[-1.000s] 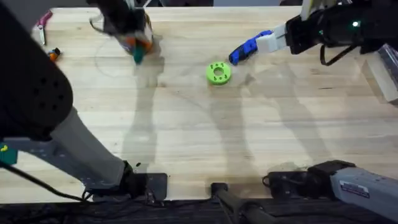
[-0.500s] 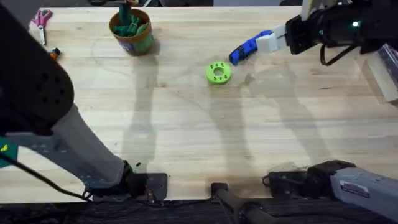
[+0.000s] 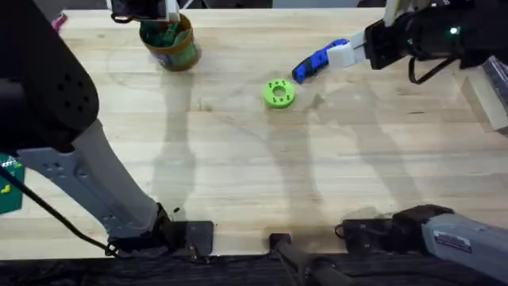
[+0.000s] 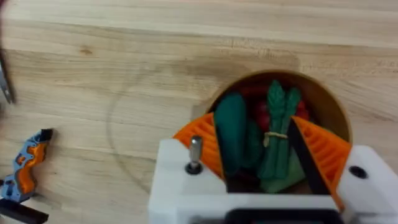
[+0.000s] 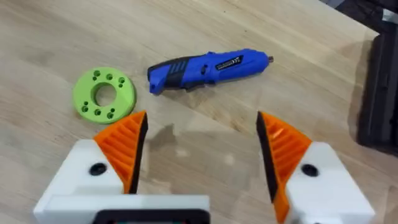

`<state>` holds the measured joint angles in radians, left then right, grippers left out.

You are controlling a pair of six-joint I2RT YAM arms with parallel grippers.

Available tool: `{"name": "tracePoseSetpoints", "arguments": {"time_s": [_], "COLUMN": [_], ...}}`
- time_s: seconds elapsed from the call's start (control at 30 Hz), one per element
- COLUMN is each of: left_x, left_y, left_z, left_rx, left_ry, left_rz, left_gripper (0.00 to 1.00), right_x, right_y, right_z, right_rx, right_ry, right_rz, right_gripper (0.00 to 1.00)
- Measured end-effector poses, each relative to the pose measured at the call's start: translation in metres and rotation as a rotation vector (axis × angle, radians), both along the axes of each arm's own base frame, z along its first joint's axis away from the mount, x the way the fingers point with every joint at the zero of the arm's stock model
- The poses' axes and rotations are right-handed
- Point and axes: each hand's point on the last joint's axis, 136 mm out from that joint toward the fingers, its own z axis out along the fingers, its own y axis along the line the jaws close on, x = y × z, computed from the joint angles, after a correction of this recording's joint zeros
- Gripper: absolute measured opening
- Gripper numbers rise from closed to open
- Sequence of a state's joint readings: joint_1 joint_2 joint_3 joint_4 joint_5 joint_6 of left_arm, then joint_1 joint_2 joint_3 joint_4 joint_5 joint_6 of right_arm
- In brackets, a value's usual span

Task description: Pick up the gripper from the table and insert it into the empty holder that is missing its gripper. Then pick up a screw, insert it into the mounting hole, and use the screwdriver to tighten it. Finally, clean up the table by picking up the vegetable and placing it into the bucket.

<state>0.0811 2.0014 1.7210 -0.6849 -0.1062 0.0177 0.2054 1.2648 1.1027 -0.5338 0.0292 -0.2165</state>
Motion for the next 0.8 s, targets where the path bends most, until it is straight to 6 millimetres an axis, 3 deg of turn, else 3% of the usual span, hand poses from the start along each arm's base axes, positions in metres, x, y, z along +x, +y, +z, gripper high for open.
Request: {"name": "tracePoseSetpoints", "arguments": {"time_s": [0.17,0.3,0.47,0.63,0.8], "left_x": [-0.008,-0.02,-0.05,-0.102,-0.152], "left_y": [-0.002,-0.003,-0.008,-0.019,-0.028], "left_z": [-0.005,0.003,0.057,0.118,0.141], "left_rx": [-0.003,-0.009,-0.02,-0.05,-0.075], "left_ry": [0.039,0.061,0.019,-0.025,0.009], "left_rz": [-0.003,-0.005,-0.007,-0.031,-0.047], "left_gripper": [0.728,0.865,0.88,0.88,0.876], "right_x": [-0.001,-0.002,-0.005,-0.005,-0.005], "right_y": [0.0,0.0,-0.001,-0.001,-0.001], "right_z": [-0.001,-0.002,-0.005,-0.005,-0.005], "right_rx": [-0.001,-0.002,-0.006,-0.006,-0.006], "right_ry": [0.004,0.012,0.027,0.027,0.027], "right_rz": [0.0,0.0,0.0,0.0,0.0], "right_gripper": [0.948,0.948,0.948,0.948,0.948]}}
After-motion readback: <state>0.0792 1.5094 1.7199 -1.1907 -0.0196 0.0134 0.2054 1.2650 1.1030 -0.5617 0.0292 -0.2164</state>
